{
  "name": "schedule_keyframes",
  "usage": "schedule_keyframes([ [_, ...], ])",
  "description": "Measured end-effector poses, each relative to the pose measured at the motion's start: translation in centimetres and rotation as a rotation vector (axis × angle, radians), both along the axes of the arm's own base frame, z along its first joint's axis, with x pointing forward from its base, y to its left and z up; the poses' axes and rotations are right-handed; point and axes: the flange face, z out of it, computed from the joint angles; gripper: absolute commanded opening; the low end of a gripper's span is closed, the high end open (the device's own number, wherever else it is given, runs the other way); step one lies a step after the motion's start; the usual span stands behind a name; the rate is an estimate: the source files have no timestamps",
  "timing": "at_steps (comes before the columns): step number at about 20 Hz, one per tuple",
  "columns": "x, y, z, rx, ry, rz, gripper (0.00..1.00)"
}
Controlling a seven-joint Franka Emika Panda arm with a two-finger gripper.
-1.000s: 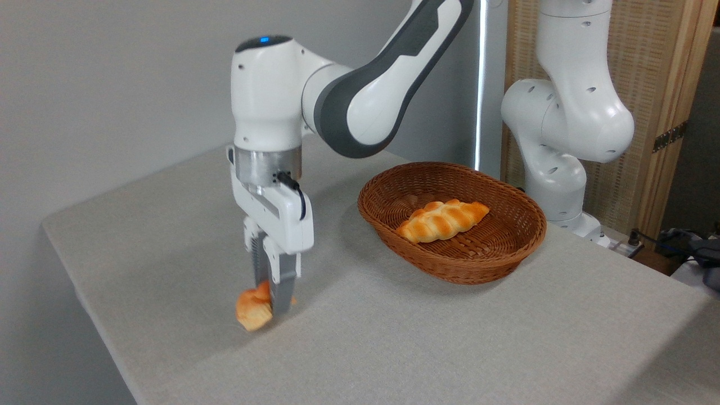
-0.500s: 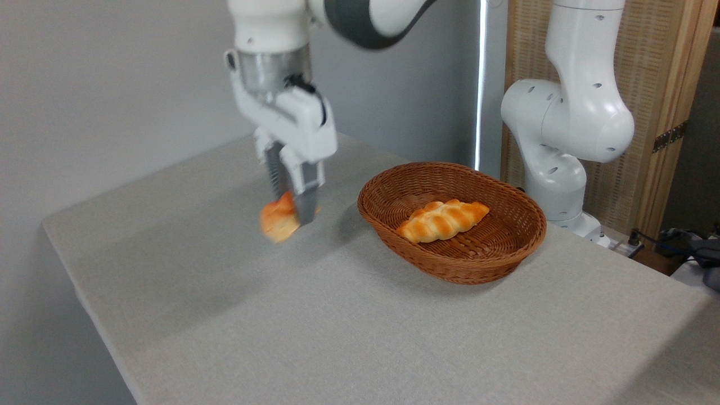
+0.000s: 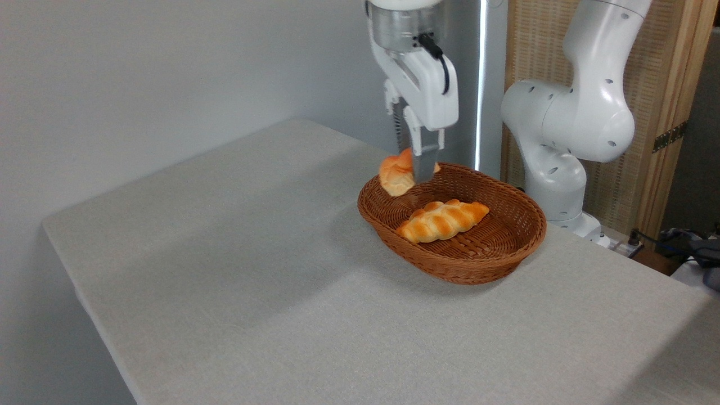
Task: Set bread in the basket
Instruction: 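Carry the held roll over the wicker basket beside the croissant, then lower the roll into the basket and open the gripper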
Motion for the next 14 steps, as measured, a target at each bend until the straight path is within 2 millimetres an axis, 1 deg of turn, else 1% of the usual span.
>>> schedule_keyframes([
  [3,-2.8,-0.6,-2.8,0.03,0.059,-0.116,0.49],
  [6,-4.0,-0.5,-5.1,0.063,0.094,-0.268,0.59],
  [8,-4.1,-0.1,-5.7,0.078,0.103,-0.351,0.7],
  [10,-4.1,0.0,-5.8,0.08,0.104,-0.38,0.77],
  [12,-4.2,0.0,-6.1,0.078,0.109,-0.391,0.8],
  [14,-4.3,-0.3,-6.7,0.076,0.122,-0.402,0.93],
])
